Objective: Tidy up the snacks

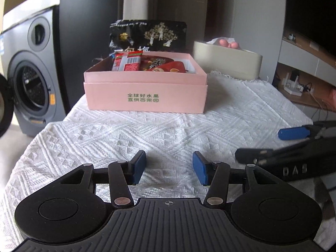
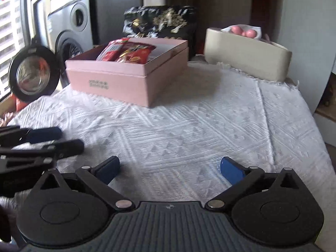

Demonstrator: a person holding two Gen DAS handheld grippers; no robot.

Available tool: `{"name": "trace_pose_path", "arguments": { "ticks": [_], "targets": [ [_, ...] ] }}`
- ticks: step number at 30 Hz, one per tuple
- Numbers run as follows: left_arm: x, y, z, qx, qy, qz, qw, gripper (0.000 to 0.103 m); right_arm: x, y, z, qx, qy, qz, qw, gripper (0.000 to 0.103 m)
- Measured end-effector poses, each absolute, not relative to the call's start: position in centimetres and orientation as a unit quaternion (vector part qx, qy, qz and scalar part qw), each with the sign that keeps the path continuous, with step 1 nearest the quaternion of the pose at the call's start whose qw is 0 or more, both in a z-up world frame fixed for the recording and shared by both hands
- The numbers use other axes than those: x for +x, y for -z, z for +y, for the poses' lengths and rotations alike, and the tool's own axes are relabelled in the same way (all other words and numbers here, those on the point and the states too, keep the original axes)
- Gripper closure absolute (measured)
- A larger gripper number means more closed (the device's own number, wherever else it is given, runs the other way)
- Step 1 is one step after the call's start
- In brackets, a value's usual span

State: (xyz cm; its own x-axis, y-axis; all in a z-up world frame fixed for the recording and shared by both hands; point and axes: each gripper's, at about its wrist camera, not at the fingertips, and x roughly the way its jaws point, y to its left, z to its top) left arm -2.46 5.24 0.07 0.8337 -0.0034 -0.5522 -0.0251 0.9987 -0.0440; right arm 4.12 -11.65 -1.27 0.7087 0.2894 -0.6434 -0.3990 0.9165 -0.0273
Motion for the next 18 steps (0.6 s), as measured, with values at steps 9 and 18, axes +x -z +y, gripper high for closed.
{"name": "trace_pose_path", "arguments": {
  "ticks": [9, 18],
  "targets": [
    [-2.37, 0.05, 5.37, -0.020, -0.001, 0.286, 0.958, 0.048, 3.63, 1.53, -11.76, -0.072, -0.165, 0.320, 0.930, 0.001],
    [-2.33, 0.05, 5.32, -0.022, 0.001, 0.286, 0.958, 0.048, 3.64, 1.55, -11.89, -0.067, -0.167, 0.320, 0.930, 0.001]
  ]
}}
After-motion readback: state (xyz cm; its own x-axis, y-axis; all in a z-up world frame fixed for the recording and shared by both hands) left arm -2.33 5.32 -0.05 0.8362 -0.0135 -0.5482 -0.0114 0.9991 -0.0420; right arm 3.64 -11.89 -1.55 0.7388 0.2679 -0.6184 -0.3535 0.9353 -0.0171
